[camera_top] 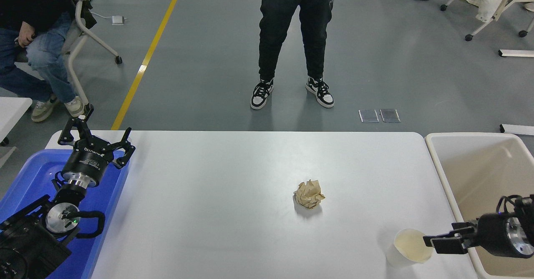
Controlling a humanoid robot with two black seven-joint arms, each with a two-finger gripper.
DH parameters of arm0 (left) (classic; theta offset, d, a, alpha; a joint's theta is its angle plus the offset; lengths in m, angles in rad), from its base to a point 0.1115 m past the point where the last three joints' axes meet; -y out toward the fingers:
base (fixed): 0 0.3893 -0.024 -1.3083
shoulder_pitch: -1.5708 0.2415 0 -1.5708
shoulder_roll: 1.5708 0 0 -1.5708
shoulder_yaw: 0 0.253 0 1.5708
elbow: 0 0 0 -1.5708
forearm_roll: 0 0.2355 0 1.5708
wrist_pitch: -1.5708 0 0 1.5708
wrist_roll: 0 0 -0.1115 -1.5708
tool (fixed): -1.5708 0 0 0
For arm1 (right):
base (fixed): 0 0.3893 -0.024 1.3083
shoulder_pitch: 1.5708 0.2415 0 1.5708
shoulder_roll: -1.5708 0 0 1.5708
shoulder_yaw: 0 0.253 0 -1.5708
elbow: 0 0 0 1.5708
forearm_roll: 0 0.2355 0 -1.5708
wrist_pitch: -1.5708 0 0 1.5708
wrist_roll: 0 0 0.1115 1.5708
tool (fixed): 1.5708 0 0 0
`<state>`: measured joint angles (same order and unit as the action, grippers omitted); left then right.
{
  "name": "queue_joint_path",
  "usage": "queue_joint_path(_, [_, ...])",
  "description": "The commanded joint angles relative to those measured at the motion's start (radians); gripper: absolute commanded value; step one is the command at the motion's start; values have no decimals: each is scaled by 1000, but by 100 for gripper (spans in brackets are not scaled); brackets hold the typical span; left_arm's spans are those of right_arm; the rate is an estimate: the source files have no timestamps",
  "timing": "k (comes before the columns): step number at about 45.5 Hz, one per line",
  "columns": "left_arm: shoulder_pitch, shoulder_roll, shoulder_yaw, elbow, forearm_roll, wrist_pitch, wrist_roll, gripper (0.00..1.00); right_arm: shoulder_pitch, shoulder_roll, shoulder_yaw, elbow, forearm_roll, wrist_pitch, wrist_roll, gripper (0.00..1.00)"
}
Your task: Clean the table surface
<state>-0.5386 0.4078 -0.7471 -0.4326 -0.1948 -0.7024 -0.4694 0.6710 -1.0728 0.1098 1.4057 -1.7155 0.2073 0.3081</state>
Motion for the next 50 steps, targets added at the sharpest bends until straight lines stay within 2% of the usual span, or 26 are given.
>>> queue_joint_path(1, [0,0,0,0,0,1,0,100,-14,40,-1,-14,-9,-20,2,99])
queue_joint_path(9, [-1,0,-1,0,0,0,0,100,-18,76,-7,-53,-13,-46,2,97])
queue_joint_path(16, [0,0,0,0,0,0,0,100,-21,88,-10,-73,-15,-71,3,83])
queue_joint_path(37, [0,-1,0,0,0,0,0,100,-22,100,-15,-105,-62,-77,37,0])
queue_joint_path(50, [0,0,0,0,0,0,0,100,-10,85,-10,-96,-58,-72,35,0])
